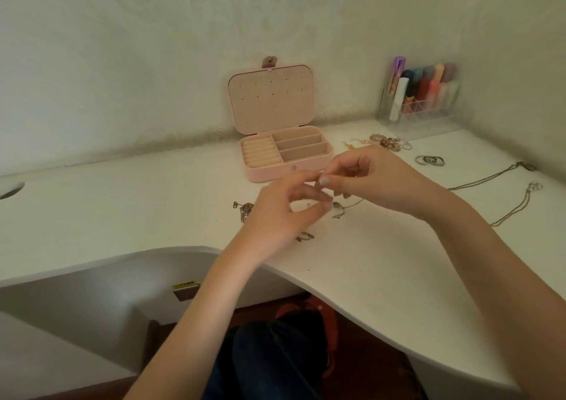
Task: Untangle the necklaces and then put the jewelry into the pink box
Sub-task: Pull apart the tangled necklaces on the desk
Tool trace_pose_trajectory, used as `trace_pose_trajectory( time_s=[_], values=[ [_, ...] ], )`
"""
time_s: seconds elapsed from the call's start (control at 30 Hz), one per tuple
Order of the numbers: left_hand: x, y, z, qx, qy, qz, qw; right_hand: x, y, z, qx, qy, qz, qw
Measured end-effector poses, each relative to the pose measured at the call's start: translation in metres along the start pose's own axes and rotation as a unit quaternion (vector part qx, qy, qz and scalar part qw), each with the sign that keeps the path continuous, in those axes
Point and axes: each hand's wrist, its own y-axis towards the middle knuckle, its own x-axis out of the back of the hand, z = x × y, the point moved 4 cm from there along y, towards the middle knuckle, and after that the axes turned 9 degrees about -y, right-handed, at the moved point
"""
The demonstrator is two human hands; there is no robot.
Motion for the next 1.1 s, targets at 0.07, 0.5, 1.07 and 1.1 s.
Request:
trace_pose_trajectory(
  time_s=[0.07, 0.5, 1.07, 1.1],
  values=[
    [-0.007, -0.001, 0.0, 0.013, -0.047, -0.033, 0.998, 0.005, 0.0, -0.006, -0.006, -0.02, -0.023, 1.0],
    [-0.046, -0.024, 0.0, -0.093, 0.105, 0.02, 0.99, -0.012, 0.011, -0.038, -0.048, -0.228, -0.007, 0.973],
    [-0.018, 0.028, -0.027, 0.009, -0.314, 0.012, 0.949, 0.054, -0.008, 0.013, 0.046, 0.204, -0.164, 0.964],
    [-0.019, 0.028, -0.028, 0.013, -0.313, 0.016, 0.95, 0.057, -0.01, 0.01, 0.039, 0.216, -0.17, 0.961]
  ],
)
